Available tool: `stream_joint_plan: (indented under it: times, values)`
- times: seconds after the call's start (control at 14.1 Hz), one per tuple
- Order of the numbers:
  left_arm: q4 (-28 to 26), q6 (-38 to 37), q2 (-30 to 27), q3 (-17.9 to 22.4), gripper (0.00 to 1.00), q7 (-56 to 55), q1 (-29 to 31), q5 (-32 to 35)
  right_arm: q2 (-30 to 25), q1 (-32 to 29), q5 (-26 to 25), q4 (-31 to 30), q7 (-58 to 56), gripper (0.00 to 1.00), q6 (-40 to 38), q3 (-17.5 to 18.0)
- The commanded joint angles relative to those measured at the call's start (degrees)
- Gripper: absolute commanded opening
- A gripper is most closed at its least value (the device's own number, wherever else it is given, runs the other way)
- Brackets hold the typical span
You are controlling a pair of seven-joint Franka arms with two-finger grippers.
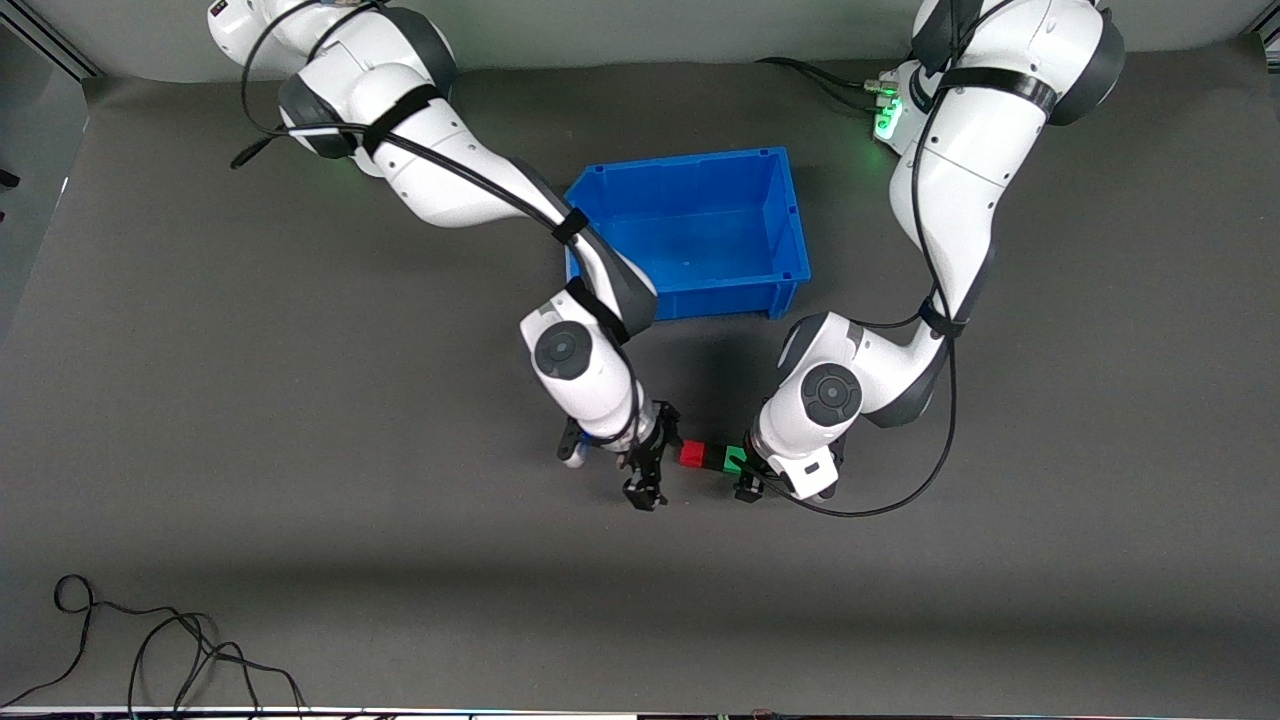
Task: Attach green and red cubes to black cube
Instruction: 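Open both grippers and lift them off the joined cubes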
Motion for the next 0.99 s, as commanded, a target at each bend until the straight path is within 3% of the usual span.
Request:
stream_joint_plan:
  times: [0.0, 0.43, 0.64, 0.92]
  values:
    - [0.8, -10.3, -5.0, 0.5, 1.0, 1.4, 1.8, 1.9, -4.8, -2.6, -1.6, -1.3, -7.5, 1.0, -9.5, 0.2]
    - [0.8, -34.0, -21.1, -0.3, 1.0, 27.2, 10.7, 0.1, -19.5, -8.8, -1.6, -11.2, -30.4, 1.0, -24.7, 0.1]
    - [1.7, -48.3, -29.6, 0.0, 1.0, 50.2, 17.8, -5.9, -29.8, -12.5, -1.6, -18.2, -44.5, 1.0, -32.3, 0.1]
    - [2.3, -57.5, -35.3, 0.0, 1.0, 72.2, 26.1, -6.1, -38.9, -16.8, -1.6, -21.8, -59.7, 1.0, -42.9, -0.5]
